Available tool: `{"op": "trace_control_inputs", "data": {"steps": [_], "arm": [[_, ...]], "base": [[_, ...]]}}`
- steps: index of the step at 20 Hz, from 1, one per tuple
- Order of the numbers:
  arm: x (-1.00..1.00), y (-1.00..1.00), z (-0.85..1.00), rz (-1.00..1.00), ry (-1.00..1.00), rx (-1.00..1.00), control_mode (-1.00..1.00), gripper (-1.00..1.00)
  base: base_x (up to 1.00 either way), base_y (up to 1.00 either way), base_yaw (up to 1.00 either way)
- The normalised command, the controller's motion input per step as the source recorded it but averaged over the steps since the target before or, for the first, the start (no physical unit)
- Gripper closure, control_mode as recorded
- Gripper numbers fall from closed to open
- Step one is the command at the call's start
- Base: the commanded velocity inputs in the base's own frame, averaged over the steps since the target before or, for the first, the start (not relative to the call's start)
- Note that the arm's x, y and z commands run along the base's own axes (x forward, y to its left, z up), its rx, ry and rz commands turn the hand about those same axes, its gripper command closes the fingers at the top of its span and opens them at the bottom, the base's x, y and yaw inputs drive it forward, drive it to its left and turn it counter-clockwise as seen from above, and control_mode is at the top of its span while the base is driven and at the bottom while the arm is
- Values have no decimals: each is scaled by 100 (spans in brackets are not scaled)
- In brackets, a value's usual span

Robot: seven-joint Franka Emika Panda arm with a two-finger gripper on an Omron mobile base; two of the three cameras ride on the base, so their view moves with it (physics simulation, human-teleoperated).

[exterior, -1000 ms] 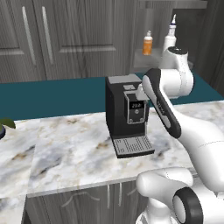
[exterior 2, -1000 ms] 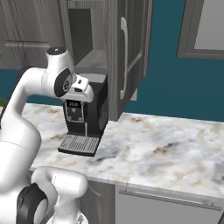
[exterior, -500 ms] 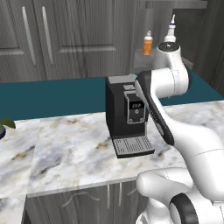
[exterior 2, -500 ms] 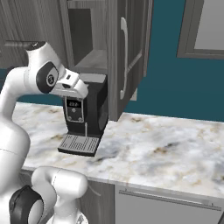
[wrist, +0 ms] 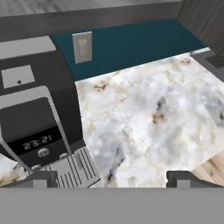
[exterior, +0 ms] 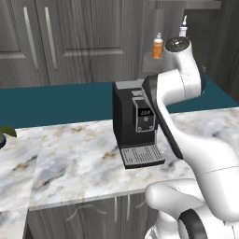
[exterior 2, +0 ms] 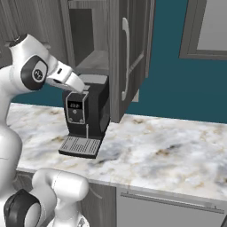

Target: Locate and retrieve the spray and soap dispenser from the cabinet. Place them next to the sink.

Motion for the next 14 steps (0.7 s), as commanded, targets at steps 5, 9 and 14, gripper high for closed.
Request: {"op": "trace_control_inputs", "data": {"steps": [5,9,14], "arm": [[-7,-17,30,-11,-15,0,-100,-100],[0,-22,5,-9,-14,9,-100,-100],[0,-17,42,-3,-15,-7,-100,-100]], "base": [[0,0,0],[0,0,0],[0,0,0]]}}
